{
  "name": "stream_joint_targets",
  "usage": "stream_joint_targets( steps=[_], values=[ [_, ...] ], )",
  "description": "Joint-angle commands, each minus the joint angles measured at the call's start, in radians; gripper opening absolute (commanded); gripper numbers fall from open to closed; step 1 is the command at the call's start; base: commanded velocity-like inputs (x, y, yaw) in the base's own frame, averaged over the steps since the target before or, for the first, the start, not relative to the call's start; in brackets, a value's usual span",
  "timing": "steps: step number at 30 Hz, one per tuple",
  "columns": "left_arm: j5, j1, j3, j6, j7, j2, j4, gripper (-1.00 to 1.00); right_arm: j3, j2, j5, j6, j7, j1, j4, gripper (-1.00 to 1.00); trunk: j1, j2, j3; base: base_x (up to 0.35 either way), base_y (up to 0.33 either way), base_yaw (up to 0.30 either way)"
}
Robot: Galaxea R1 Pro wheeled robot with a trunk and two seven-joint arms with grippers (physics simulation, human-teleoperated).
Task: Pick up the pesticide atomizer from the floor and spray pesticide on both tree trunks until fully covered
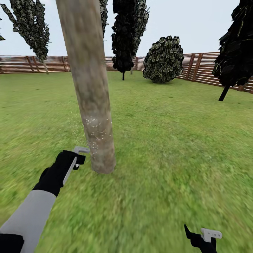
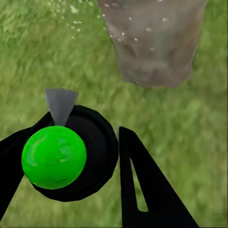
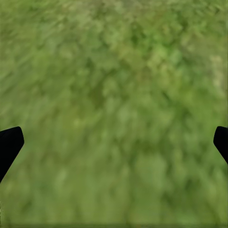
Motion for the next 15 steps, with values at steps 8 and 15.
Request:
stream_joint_targets(
  steps=[8,15],
  values=[
    [-0.026,-0.016,0.063,-0.004,-0.192,0.025,0.004,-1.0,0.0,0.0,0.0,0.0,0.0,0.0,0.0,1.0,0.0,0.0,0.0,0.0,0.0,0.0],
    [-0.031,0.0,0.07,-0.008,-0.17,0.048,0.005,-1.0,0.0,0.0,0.0,0.0,0.0,0.0,0.0,1.0,0.0,0.0,0.0,0.0,0.0,0.0]
  ],
)
